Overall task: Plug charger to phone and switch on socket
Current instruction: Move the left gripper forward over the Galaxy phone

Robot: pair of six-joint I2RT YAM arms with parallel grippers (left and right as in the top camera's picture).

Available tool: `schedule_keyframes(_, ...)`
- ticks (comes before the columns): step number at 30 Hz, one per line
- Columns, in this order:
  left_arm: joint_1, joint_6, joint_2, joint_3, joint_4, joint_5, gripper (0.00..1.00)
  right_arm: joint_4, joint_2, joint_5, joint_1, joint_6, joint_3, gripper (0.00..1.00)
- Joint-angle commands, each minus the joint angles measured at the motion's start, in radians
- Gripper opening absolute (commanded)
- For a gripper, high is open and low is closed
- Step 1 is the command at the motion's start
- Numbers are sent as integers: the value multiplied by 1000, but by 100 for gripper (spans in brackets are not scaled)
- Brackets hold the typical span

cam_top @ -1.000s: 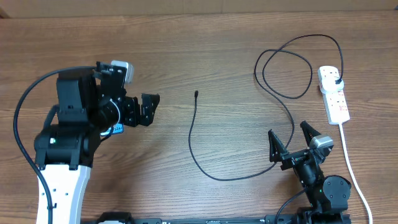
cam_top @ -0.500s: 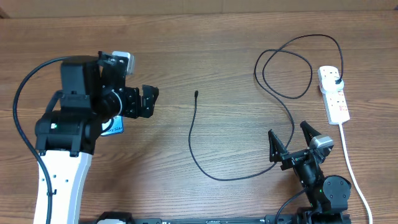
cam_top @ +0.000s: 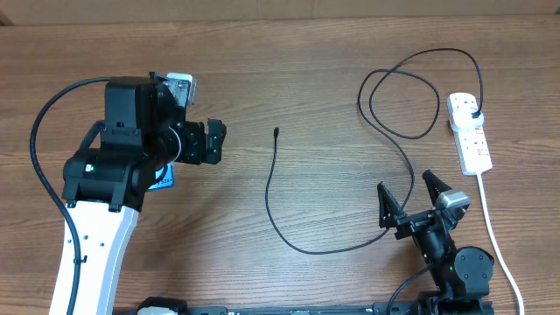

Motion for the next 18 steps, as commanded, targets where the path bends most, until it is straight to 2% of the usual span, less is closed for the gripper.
schedule_keyframes(1,-8,-38,18,29,0,-13,98,7,-12,-5,-4,-2,-10,100)
schedule_keyframes(18,-8,-51,74,29,-14,-13,97,7,-12,-5,-4,-2,-10,100)
